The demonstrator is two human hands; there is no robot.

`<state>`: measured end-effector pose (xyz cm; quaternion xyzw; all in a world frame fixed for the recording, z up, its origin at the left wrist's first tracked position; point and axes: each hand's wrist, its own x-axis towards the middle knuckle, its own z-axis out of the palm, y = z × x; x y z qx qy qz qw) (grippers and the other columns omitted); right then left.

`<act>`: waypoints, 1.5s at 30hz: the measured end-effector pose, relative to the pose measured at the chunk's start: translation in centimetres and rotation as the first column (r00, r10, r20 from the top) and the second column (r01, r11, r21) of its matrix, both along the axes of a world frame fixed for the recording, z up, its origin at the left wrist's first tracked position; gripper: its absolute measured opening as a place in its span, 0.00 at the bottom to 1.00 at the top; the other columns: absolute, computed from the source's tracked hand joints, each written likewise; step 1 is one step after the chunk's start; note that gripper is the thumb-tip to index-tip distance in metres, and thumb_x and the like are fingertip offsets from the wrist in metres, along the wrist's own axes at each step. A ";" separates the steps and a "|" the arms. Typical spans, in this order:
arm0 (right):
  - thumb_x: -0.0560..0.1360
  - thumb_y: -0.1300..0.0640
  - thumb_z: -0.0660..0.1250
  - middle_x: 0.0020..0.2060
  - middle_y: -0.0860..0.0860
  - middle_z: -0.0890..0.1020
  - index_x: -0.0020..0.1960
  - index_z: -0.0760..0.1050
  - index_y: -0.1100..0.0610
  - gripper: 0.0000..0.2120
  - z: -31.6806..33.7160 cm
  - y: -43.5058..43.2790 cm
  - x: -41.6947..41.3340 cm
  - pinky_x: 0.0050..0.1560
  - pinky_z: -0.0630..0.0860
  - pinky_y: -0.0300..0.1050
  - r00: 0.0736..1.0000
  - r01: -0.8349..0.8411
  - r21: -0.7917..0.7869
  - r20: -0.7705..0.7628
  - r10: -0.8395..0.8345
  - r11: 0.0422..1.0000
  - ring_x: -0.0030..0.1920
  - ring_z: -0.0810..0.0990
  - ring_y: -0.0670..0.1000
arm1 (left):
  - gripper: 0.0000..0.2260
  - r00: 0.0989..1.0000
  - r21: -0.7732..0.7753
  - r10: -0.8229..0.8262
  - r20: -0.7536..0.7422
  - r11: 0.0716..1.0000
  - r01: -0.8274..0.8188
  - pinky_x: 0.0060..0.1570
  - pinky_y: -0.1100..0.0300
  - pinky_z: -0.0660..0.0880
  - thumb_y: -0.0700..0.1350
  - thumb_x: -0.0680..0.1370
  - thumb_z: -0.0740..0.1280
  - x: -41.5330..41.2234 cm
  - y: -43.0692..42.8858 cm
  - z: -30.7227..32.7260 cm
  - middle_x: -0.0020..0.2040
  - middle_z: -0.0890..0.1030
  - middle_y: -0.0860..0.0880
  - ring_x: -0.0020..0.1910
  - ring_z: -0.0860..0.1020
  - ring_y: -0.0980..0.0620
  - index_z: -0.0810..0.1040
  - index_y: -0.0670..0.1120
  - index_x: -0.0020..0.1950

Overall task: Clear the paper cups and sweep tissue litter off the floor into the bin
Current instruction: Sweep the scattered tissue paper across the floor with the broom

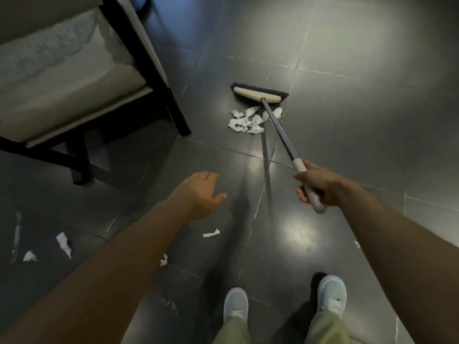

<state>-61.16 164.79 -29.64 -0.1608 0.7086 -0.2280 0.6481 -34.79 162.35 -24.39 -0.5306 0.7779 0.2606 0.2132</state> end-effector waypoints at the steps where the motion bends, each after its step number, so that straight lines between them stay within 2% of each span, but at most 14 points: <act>1: 0.81 0.63 0.56 0.37 0.58 0.72 0.65 0.64 0.41 0.20 -0.1 0.1 0.5 0.22 0.73 0.38 0.999 0.008 0.015 0.034 -0.008 1.000 0.27 0.74 0.51 | 0.27 1.000 0.008 -0.006 0.000 1.000 0.006 0.69 0.58 0.57 0.55 0.80 0.58 0.5 0.0 -0.5 0.73 0.64 0.44 0.72 0.61 0.46 0.59 0.43 0.75; 4: 0.80 0.66 0.56 0.41 0.57 0.72 0.59 0.64 0.41 0.19 -0.3 -0.1 1.5 0.29 0.80 0.44 0.999 0.000 0.028 0.048 -0.002 1.000 0.34 0.74 0.51 | 0.26 1.000 0.018 -0.028 -0.004 0.999 0.028 0.67 0.60 0.57 0.55 0.80 0.58 1.5 -0.1 -1.5 0.73 0.64 0.45 0.72 0.61 0.47 0.59 0.44 0.74; 6: 0.79 0.67 0.56 0.41 0.57 0.71 0.59 0.64 0.43 0.20 -0.5 -0.3 2.0 0.31 0.81 0.47 0.999 -0.008 0.016 0.037 0.008 1.000 0.34 0.73 0.51 | 0.26 0.999 0.028 -0.028 -0.019 0.999 0.029 0.68 0.59 0.57 0.55 0.81 0.58 2.0 -0.2 -2.2 0.73 0.64 0.45 0.72 0.61 0.47 0.59 0.44 0.75; 10: 0.79 0.65 0.54 0.35 0.56 0.69 0.65 0.64 0.46 0.19 -1.5 -0.6 3.3 0.22 0.69 0.37 0.998 -0.010 -0.009 -0.061 0.010 1.000 0.29 0.68 0.49 | 0.26 0.999 0.034 -0.034 -0.038 0.999 0.035 0.68 0.60 0.56 0.54 0.81 0.58 2.6 -0.5 -3.2 0.73 0.64 0.45 0.72 0.60 0.48 0.59 0.44 0.75; 14: 0.83 0.55 0.52 0.33 0.55 0.68 0.74 0.58 0.47 0.20 -2.4 -0.7 4.9 0.19 0.66 0.34 0.985 -0.045 0.008 -0.167 0.045 0.999 0.29 0.65 0.48 | 0.26 0.998 0.050 -0.043 -0.035 0.998 0.044 0.69 0.58 0.56 0.54 0.81 0.57 3.4 -1.3 -3.6 0.74 0.63 0.45 0.72 0.60 0.48 0.58 0.44 0.75; 16: 0.83 0.55 0.51 0.33 0.54 0.68 0.71 0.60 0.48 0.17 -2.0 -0.8 5.7 0.20 0.66 0.35 0.980 -0.055 0.020 -0.190 0.058 0.998 0.29 0.65 0.47 | 0.26 0.999 0.055 -0.048 -0.023 0.997 0.049 0.69 0.57 0.56 0.55 0.81 0.57 3.8 -1.6 -3.8 0.74 0.63 0.45 0.72 0.60 0.47 0.58 0.43 0.75; 18: 0.83 0.55 0.51 0.32 0.54 0.68 0.65 0.62 0.47 0.11 -1.3 -0.7 6.4 0.20 0.65 0.34 0.980 -0.052 0.027 -0.193 0.056 0.998 0.29 0.65 0.47 | 0.26 0.998 0.057 -0.064 -0.005 0.996 0.064 0.69 0.57 0.56 0.55 0.81 0.57 4.0 -1.4 -3.7 0.74 0.63 0.45 0.72 0.60 0.47 0.57 0.43 0.75; 21: 0.83 0.57 0.50 0.31 0.54 0.67 0.59 0.62 0.47 0.08 -0.6 0.3 7.8 0.19 0.64 0.33 0.983 -0.031 0.030 -0.180 0.036 0.999 0.28 0.64 0.47 | 0.26 0.998 0.056 -0.067 -0.011 0.996 0.068 0.69 0.56 0.57 0.55 0.81 0.57 4.4 -0.7 -3.2 0.73 0.64 0.45 0.72 0.61 0.47 0.58 0.44 0.75; 24: 0.83 0.58 0.51 0.30 0.54 0.66 0.62 0.62 0.49 0.10 -0.7 2.9 9.0 0.20 0.64 0.35 0.988 -0.030 0.042 -0.150 0.036 0.999 0.27 0.64 0.47 | 0.26 0.998 0.042 -0.065 -0.022 0.997 0.066 0.69 0.56 0.58 0.55 0.81 0.56 4.8 0.6 -2.6 0.72 0.64 0.45 0.71 0.62 0.47 0.58 0.44 0.74; 28: 0.82 0.59 0.55 0.29 0.54 0.67 0.70 0.59 0.44 0.19 -1.5 8.5 10.1 0.20 0.65 0.35 0.991 -0.006 0.098 -0.135 0.019 0.995 0.25 0.65 0.48 | 0.26 0.996 0.010 -0.077 -0.041 0.997 0.078 0.69 0.55 0.59 0.55 0.81 0.56 5.8 2.9 -1.4 0.73 0.64 0.45 0.72 0.62 0.47 0.58 0.44 0.75; 33: 0.81 0.59 0.58 0.27 0.53 0.67 0.67 0.63 0.50 0.16 -1.6 16.2 12.6 0.20 0.65 0.34 0.998 0.052 0.163 -0.035 -0.047 0.985 0.19 0.64 0.45 | 0.24 0.994 -0.025 -0.100 -0.047 0.995 0.099 0.68 0.54 0.62 0.55 0.80 0.58 7.6 7.9 -0.4 0.70 0.67 0.44 0.69 0.65 0.46 0.63 0.43 0.72; 38: 0.80 0.60 0.60 0.29 0.53 0.67 0.61 0.67 0.53 0.10 0.4 22.1 15.0 0.18 0.63 0.34 0.989 0.132 0.046 -0.075 -0.129 0.990 0.21 0.64 0.46 | 0.27 0.988 -0.023 -0.147 -0.043 0.989 0.146 0.70 0.55 0.59 0.55 0.81 0.57 9.6 14.5 1.0 0.73 0.63 0.43 0.72 0.62 0.46 0.59 0.42 0.75; 41: 0.81 0.60 0.59 0.29 0.54 0.67 0.64 0.68 0.55 0.12 1.9 24.4 15.9 0.18 0.63 0.35 0.985 0.130 -0.018 -0.110 -0.132 0.991 0.25 0.64 0.47 | 0.29 0.984 -0.031 -0.175 -0.029 0.984 0.174 0.70 0.57 0.56 0.55 0.81 0.56 10.9 17.2 2.0 0.76 0.59 0.44 0.74 0.59 0.46 0.53 0.42 0.77; 45: 0.81 0.60 0.59 0.28 0.53 0.66 0.69 0.67 0.51 0.18 3.6 25.7 16.2 0.17 0.63 0.35 0.982 0.156 -0.054 -0.099 -0.161 0.986 0.25 0.63 0.47 | 0.29 0.986 -0.034 -0.161 -0.031 0.987 0.160 0.70 0.56 0.58 0.56 0.81 0.56 12.3 18.4 2.9 0.74 0.62 0.43 0.72 0.61 0.46 0.53 0.43 0.77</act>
